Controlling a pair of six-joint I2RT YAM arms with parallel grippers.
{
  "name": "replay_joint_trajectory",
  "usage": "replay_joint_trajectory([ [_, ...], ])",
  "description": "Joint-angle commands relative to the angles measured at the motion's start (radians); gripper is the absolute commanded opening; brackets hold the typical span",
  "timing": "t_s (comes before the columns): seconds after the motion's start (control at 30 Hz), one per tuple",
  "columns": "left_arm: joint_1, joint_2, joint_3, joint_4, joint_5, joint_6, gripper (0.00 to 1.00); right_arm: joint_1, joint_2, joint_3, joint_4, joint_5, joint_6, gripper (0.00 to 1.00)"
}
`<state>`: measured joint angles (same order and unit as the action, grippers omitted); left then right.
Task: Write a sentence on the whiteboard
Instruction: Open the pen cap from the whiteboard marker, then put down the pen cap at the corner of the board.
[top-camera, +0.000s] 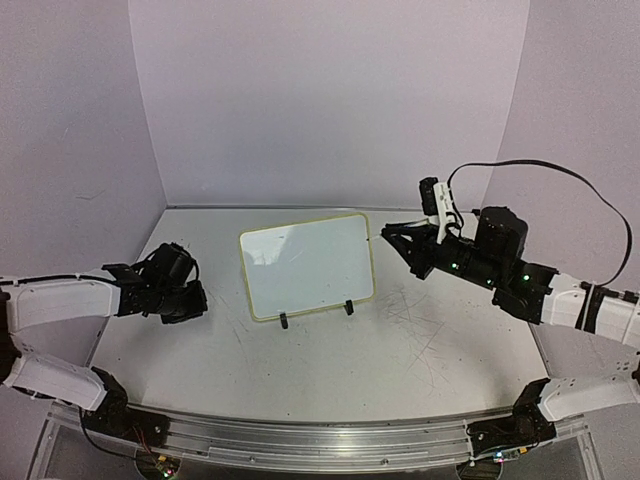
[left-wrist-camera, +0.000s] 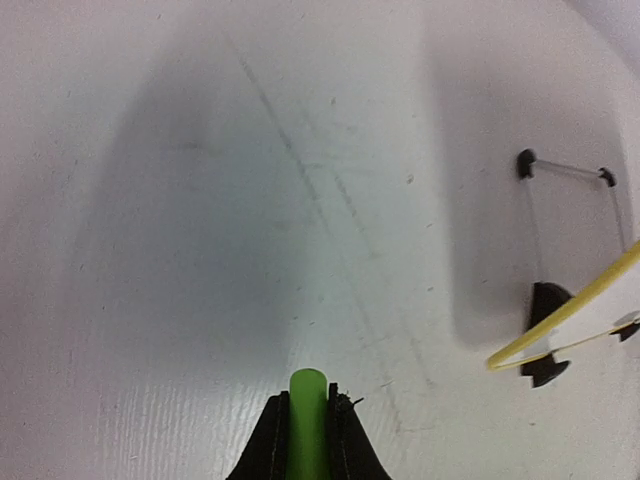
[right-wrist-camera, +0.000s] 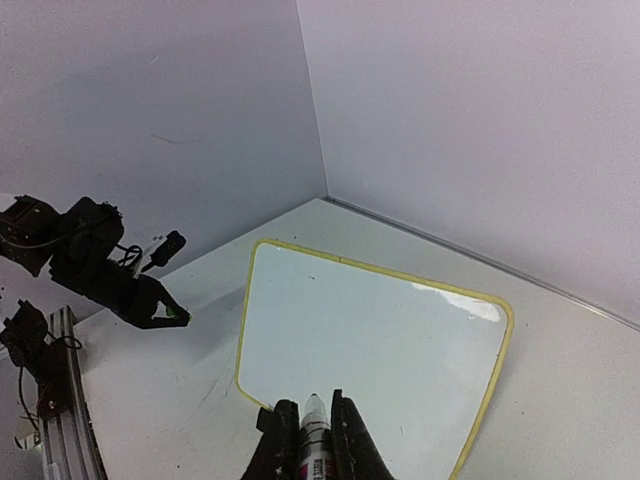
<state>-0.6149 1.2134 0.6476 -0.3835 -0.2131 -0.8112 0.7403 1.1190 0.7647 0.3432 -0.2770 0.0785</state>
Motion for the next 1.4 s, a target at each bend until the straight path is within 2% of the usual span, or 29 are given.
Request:
replay_joint_trajectory([
  [0.0,0.004,0.102,0.055,-0.087,-0.014,-0.010,0.00,0.000,0.006,0.065,-0.008,-0.012,-0.023,0.00],
  [0.17,0.006,0.276,0.133,-0.112,-0.026,0.005,0.00,0.001,0.002,0.047,0.000,0.002,-0.002,0.00],
  [0.37,0.005,0.349,0.165,-0.118,-0.052,0.049,0.00,0.001,-0.027,0.008,0.017,0.011,0.022,0.00],
  [0.5,0.006,0.359,0.191,-0.110,-0.116,0.077,0.03,0.001,-0.031,-0.005,0.019,0.016,0.026,0.00],
  [0.7,0.006,0.331,0.136,-0.026,-0.167,0.101,0.16,0.001,-0.031,-0.015,0.021,0.023,0.033,0.00],
  [0.93,0.004,0.314,0.073,0.043,-0.174,0.096,0.16,0.000,-0.026,-0.013,0.034,0.024,0.037,0.00],
  [1.03,0.004,0.289,0.053,0.066,-0.165,0.097,0.26,0.001,-0.021,-0.008,0.034,0.020,0.037,0.00],
  [1.37,-0.002,0.155,0.022,0.065,-0.091,0.099,0.50,0.001,-0.027,-0.016,0.034,0.021,0.045,0.00],
])
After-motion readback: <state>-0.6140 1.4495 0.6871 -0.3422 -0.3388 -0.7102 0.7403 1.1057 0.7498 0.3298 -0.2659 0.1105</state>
